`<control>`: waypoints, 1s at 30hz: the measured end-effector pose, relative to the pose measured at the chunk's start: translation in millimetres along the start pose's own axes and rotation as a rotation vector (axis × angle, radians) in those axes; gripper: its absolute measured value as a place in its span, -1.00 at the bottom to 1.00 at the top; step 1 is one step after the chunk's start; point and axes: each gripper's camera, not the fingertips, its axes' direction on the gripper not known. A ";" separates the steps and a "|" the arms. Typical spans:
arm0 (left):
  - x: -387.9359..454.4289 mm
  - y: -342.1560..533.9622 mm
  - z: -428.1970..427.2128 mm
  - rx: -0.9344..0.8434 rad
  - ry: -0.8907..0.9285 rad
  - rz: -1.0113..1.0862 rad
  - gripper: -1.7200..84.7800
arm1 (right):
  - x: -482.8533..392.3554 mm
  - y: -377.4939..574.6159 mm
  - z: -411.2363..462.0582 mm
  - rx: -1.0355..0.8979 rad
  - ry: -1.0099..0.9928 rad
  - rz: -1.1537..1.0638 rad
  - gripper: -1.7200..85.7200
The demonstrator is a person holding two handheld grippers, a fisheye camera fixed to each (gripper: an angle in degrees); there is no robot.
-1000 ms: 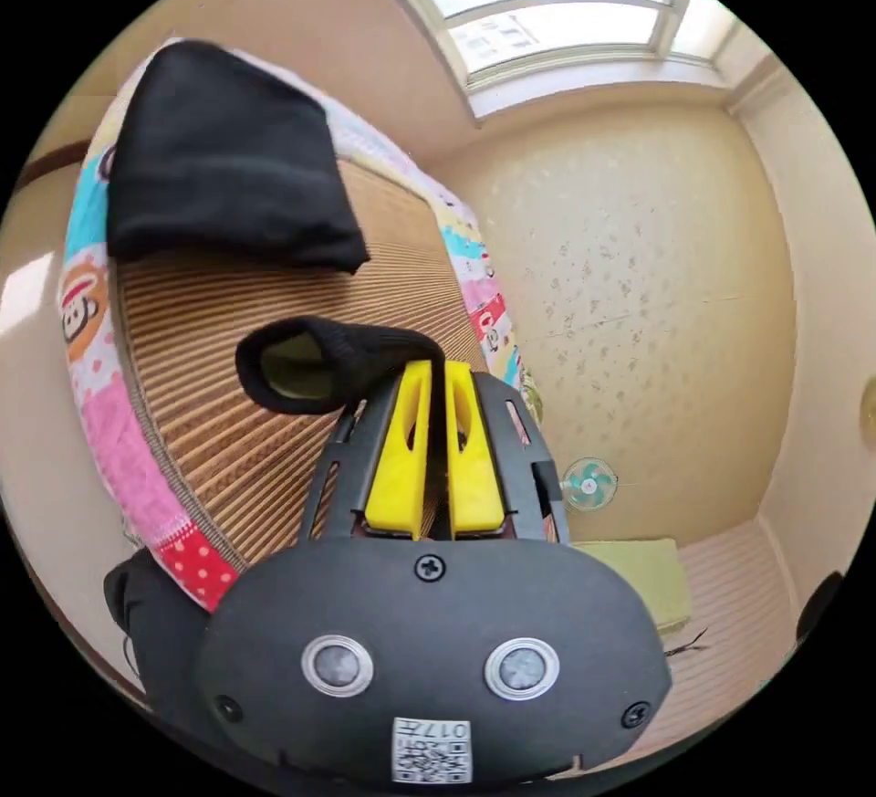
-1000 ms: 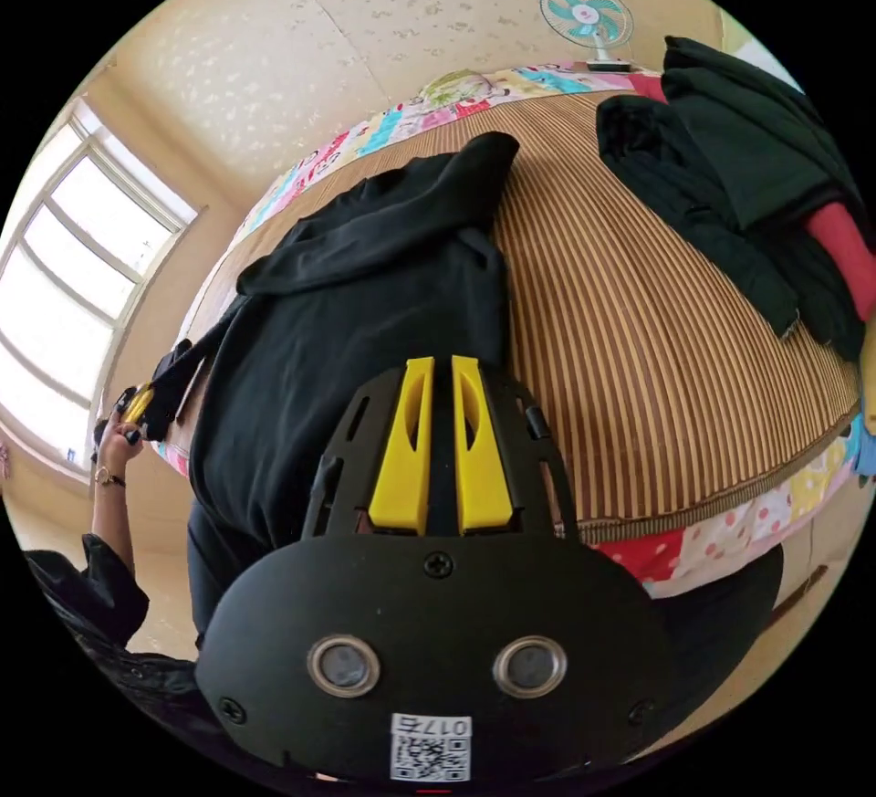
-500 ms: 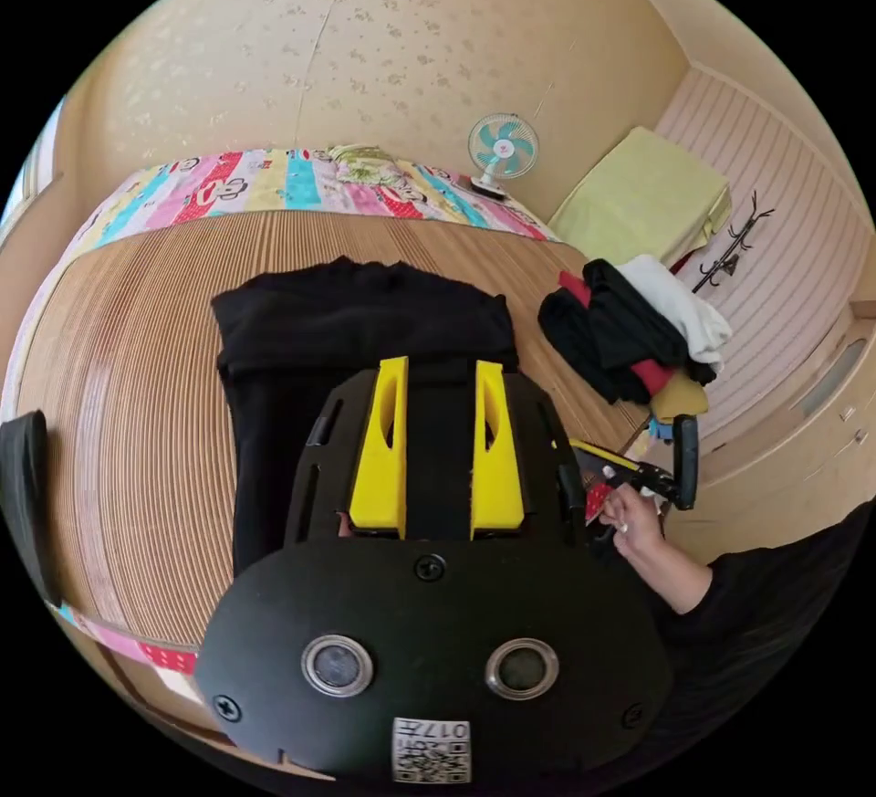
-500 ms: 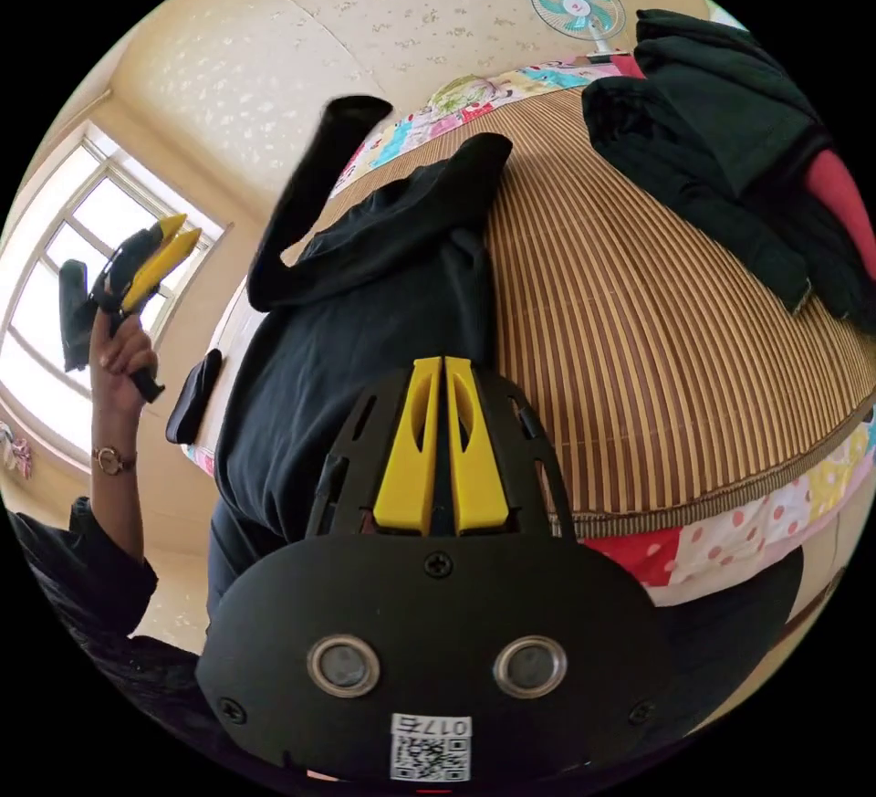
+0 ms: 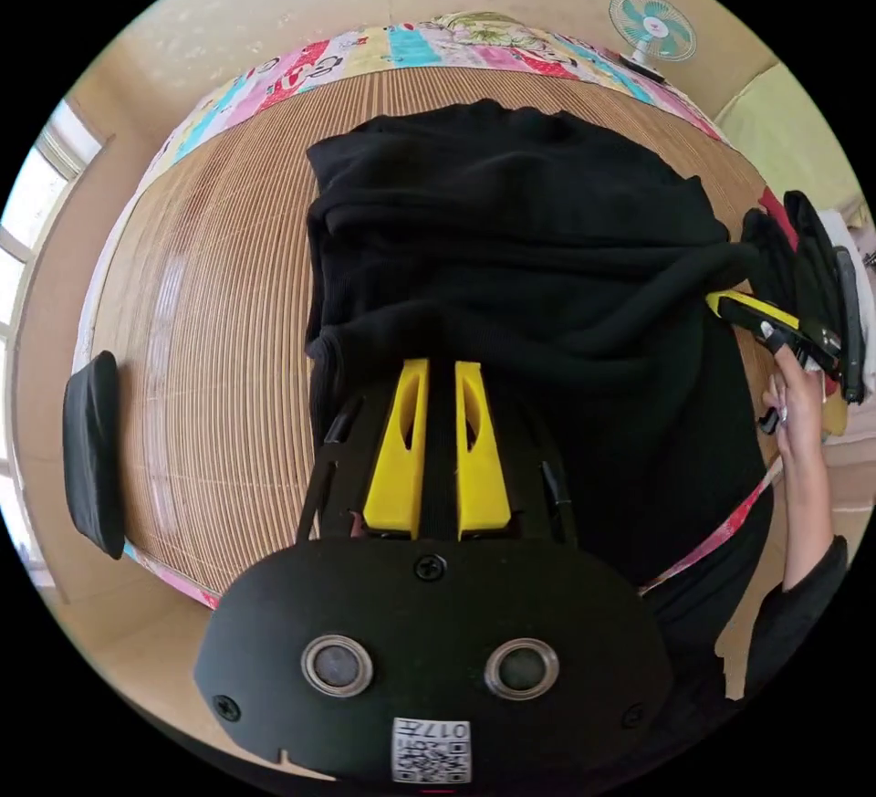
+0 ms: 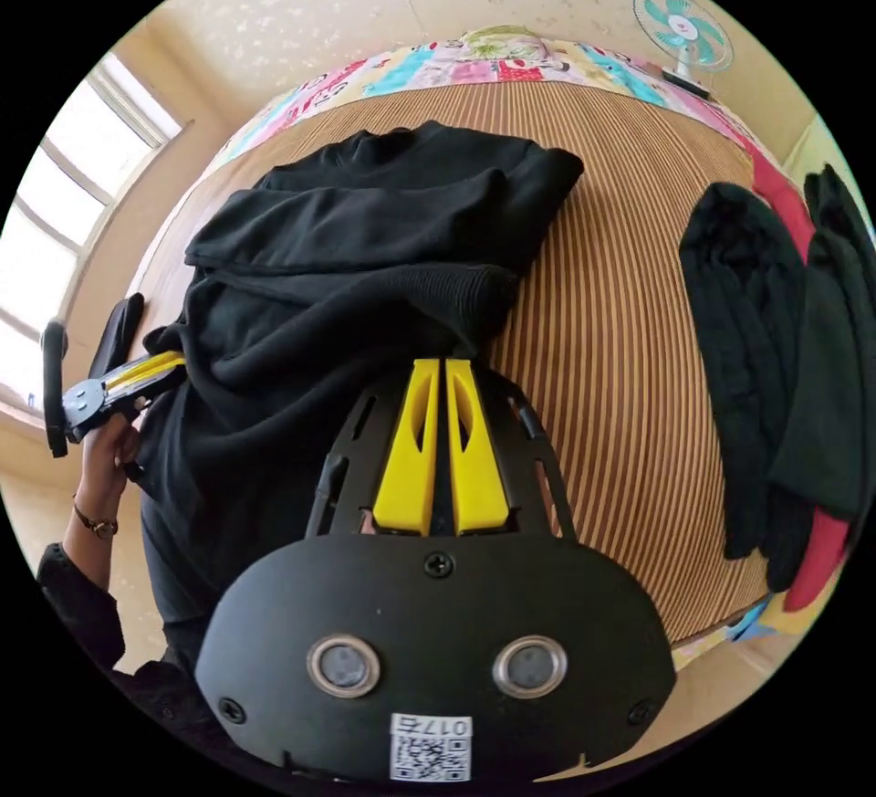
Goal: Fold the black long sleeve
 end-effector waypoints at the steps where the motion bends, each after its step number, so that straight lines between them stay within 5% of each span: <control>1: -5.8 -8.5 -0.7 -0.009 0.037 -0.021 -0.83 | 5.2 -18.4 -5.9 -0.026 0.024 -0.008 -0.88; 6: -81.4 31.9 -54.4 0.236 0.322 -0.177 -0.75 | 45.9 23.8 -97.2 0.250 -0.068 0.036 -0.75; 13: -115.2 167.0 -32.0 0.159 0.171 -0.147 -0.65 | 96.5 175.2 -75.6 0.092 -0.269 0.143 -0.65; 19: -133.3 214.8 -12.1 0.098 0.236 -0.102 -0.79 | 99.0 224.5 -78.3 0.065 -0.372 0.155 -0.90; 24: -215.4 280.8 -44.1 0.203 0.835 -0.151 -0.85 | 151.0 283.5 -144.9 0.241 -0.707 0.169 -0.93; 30: -251.1 358.1 -104.6 0.487 1.145 -0.043 -0.86 | 158.6 352.7 -243.1 0.527 -1.093 -0.005 -0.94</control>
